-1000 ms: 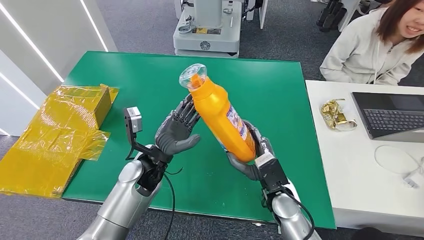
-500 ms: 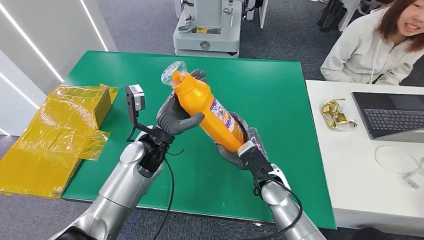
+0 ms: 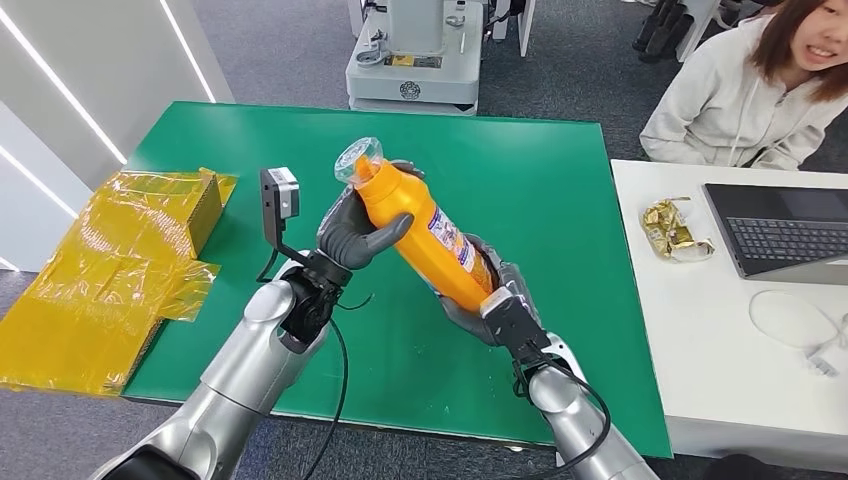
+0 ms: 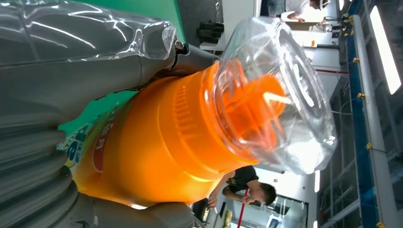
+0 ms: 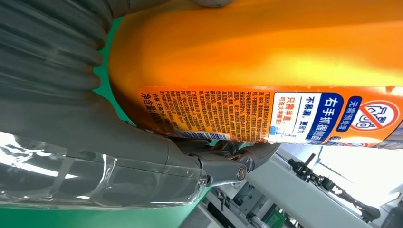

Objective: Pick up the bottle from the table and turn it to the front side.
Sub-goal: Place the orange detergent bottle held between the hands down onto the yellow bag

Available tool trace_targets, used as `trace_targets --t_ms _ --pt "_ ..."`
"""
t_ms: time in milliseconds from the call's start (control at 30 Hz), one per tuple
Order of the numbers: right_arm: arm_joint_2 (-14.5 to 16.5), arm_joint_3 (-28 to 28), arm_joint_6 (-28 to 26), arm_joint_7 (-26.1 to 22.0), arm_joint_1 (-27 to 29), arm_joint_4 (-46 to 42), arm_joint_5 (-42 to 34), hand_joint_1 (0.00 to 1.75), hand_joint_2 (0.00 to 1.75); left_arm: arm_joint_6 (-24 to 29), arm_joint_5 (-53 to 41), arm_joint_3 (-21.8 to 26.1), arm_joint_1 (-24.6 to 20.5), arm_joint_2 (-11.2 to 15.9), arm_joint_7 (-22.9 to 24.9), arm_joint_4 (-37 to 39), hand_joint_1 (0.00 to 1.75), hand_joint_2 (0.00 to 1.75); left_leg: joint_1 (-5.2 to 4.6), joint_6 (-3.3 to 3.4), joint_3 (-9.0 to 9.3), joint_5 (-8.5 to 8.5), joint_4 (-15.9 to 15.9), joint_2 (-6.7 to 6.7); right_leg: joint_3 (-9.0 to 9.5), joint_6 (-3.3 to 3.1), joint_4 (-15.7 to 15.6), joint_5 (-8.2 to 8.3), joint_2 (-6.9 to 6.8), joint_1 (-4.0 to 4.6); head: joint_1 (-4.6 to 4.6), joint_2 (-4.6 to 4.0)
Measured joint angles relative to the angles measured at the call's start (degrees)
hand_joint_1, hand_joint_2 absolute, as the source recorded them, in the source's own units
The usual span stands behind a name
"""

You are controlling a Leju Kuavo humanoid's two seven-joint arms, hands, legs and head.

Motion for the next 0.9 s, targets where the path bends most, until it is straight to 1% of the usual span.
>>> trace_targets --t_ms 200,300,333,433,533,700,800,900 --pt "-0.5 0.7 -0.5 0.1 0.3 0.0 -0.8 1.75 1.75 -0.6 3.0 -0.7 -0.5 0.0 1.0 1.2 1.75 1.75 0.0 0.0 0.0 0.0 0.0 0.01 0.0 0.0 0.0 0.0 0.01 0.0 0.0 0.0" --pt "-0.8 1.0 -0.6 -0.1 0.3 0.1 -1.6 1.46 1.75 -0.9 5.2 -1.0 -0.6 0.0 1.6 2.0 1.75 1.75 0.0 0.0 0.0 0.0 0.0 0.01 0.0 0.0 0.0 0.0 0.01 0.0 0.01 0.0" --pt "-0.9 1.1 -0.6 -0.3 0.3 0.2 -1.9 1.02 1.75 -0.9 5.8 -1.1 -0.6 0.0 1.7 2.2 1.75 1.75 0.0 0.0 0.0 0.0 0.0 0.01 0.0 0.0 0.0 0.0 0.01 0.0 0.01 0.0" --pt "-1.0 1.4 -0.6 -0.7 0.1 0.5 -2.6 0.0 1.75 -0.8 6.4 -1.2 -0.7 0.0 1.7 2.8 1.75 1.75 0.0 0.0 -0.01 0.0 0.0 0.01 0.01 0.0 0.0 0.0 0.01 0.0 0.0 0.0" --pt "-1.1 1.7 -0.8 -1.0 -0.2 0.7 -3.1 0.0 1.75 0.5 4.3 -1.3 -0.9 0.1 0.6 3.2 1.75 1.75 0.0 0.0 -0.01 0.0 0.0 0.01 0.01 0.0 0.0 0.0 0.01 0.0 0.01 0.0" --pt "-1.4 1.7 -1.4 -1.1 -0.2 0.2 -3.8 0.0 1.75 6.5 -6.0 -1.4 -1.4 0.8 -4.4 3.4 1.75 1.75 0.0 0.0 0.0 0.0 0.0 0.02 0.0 0.0 0.0 0.0 0.02 0.0 0.01 0.0" --pt "-2.0 1.7 -1.5 -1.2 0.5 -1.6 -3.9 0.0 1.75 11.3 -14.7 -1.2 -2.1 2.2 -7.8 3.4 1.75 1.75 0.01 0.0 0.0 0.0 0.0 0.02 0.0 0.0 0.0 0.0 0.02 0.01 0.0 0.0" --pt "-2.6 1.4 -1.8 -1.4 2.1 -4.6 -4.0 0.0 1.75 13.4 -21.7 -0.2 -3.0 3.8 -9.6 3.6 1.75 1.75 0.02 0.0 0.0 0.0 0.0 0.02 -0.01 -0.01 0.0 0.0 0.02 0.01 0.0 0.0"
